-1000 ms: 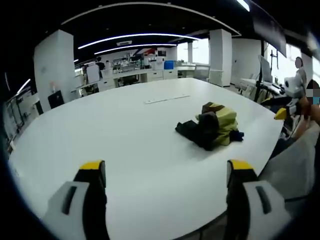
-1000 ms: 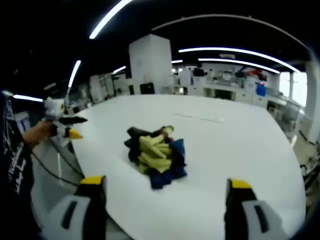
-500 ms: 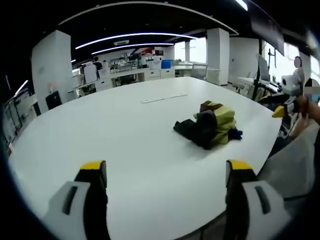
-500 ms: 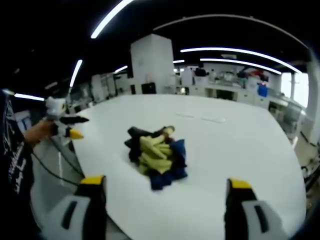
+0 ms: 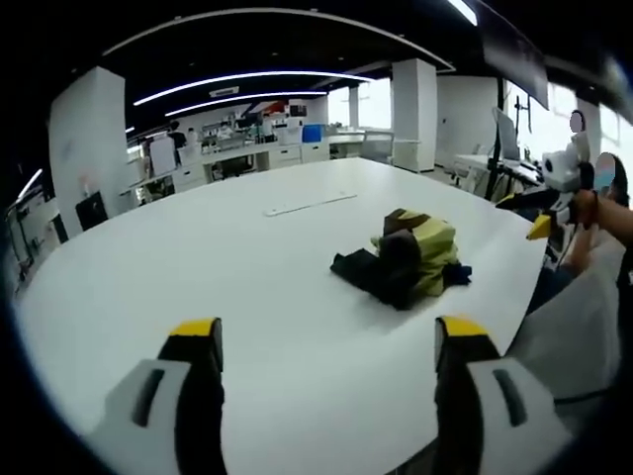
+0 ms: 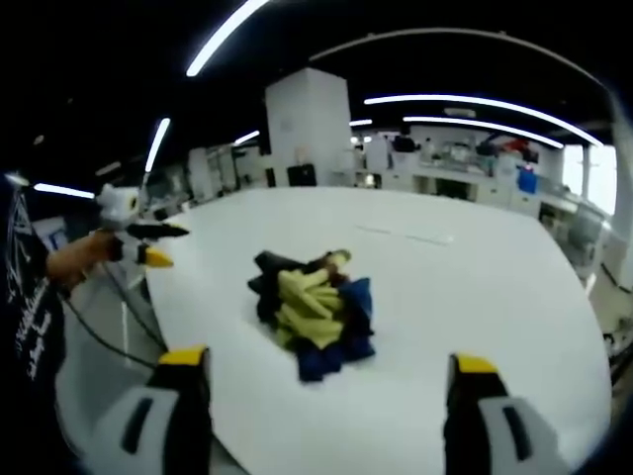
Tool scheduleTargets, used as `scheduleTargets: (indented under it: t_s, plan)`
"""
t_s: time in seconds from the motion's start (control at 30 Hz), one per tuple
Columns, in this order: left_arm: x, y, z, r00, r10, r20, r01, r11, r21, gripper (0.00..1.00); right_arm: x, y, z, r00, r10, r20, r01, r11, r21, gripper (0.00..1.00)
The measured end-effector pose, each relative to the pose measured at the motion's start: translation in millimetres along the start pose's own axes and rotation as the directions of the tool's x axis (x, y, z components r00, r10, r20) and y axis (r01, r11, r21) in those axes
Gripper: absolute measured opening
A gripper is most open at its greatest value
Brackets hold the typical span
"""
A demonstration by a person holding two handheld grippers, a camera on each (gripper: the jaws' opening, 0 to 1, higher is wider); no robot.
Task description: Fold the garment on the visible template until the final outline fits inside the template.
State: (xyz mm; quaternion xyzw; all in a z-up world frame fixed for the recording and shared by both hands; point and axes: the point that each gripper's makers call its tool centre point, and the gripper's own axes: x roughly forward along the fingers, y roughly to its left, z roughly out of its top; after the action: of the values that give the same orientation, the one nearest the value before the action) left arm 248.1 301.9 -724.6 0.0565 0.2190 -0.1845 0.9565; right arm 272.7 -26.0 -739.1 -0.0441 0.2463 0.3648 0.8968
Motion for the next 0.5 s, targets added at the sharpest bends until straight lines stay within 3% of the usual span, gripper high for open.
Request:
scheduleTargets:
  t_s: [0.17, 0.2, 0.3, 0.5]
  plan:
    - [8.7, -4.3, 8.9, 1.0, -0.025, 0.013, 0.024, 1.0, 0.011, 0.81, 5.9, -2.5, 1.8, 1.0, 0.0, 0.011, 0.0, 1.0, 0.008, 0.99]
    - [9.8, -5.4, 10.3, 0.999, -0.031, 0.018, 0.031, 0.999, 0.016, 0.8, 7.1, -3.1, 2.3, 1.0, 0.0, 0.014, 0.0, 1.0, 0.006, 0.98]
    - [14.4, -8.2, 14.5, 0.998, -0.052, 0.029, 0.052, 0.999, 0.011, 0.77, 11.3, -5.5, 3.6, 1.0, 0.009, 0.007, -0.009, 1.0, 0.001, 0.79]
    - [22.4, -14.7, 20.7, 0.996, -0.083, 0.043, 0.083, 0.997, 0.005, 0.72, 23.8, -13.6, 13.4, 0.999, 0.016, 0.034, -0.015, 1.0, -0.008, 0.75]
